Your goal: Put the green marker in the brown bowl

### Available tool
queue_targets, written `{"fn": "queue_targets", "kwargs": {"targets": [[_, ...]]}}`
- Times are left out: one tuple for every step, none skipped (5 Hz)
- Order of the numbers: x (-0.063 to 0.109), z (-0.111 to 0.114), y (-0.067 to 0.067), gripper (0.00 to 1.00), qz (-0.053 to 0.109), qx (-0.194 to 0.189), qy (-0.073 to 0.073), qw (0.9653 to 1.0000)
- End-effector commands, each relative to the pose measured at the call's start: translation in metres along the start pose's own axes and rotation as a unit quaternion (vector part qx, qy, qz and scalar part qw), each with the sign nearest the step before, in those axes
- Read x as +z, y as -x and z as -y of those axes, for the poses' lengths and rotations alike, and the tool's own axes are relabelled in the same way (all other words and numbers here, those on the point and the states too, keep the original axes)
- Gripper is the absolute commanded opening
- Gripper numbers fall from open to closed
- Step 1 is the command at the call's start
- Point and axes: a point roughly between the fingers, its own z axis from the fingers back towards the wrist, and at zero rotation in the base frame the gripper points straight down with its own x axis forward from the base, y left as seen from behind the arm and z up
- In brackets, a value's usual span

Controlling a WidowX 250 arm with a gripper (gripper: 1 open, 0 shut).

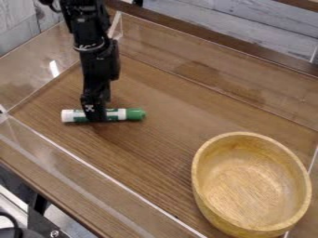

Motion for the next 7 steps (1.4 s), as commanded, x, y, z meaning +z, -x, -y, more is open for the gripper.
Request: {"fn": "queue_targets", "kwargs": {"targets": [[0.007, -0.008, 0.002, 0.00, 0.007, 0.006, -0.021, 0.9997], [0.008, -0.009, 0.002, 0.00, 0.009, 0.013, -0.022, 0.9996], [0.012, -0.008, 0.003, 0.00, 0.012, 0.026, -0.020, 0.9994], [0.017, -0.007, 0.003, 0.00, 0.013, 0.040, -0.018, 0.9989], [0.023, -0.006, 0.003, 0.00, 0.014, 0.054, -0.015, 0.9983], [0.031, -0.005, 0.003, 0.00, 0.014, 0.072, -0.013, 0.9972], [0.040, -0.007, 0.002, 0.00, 0.013, 0.074, -0.016, 0.9970]]}}
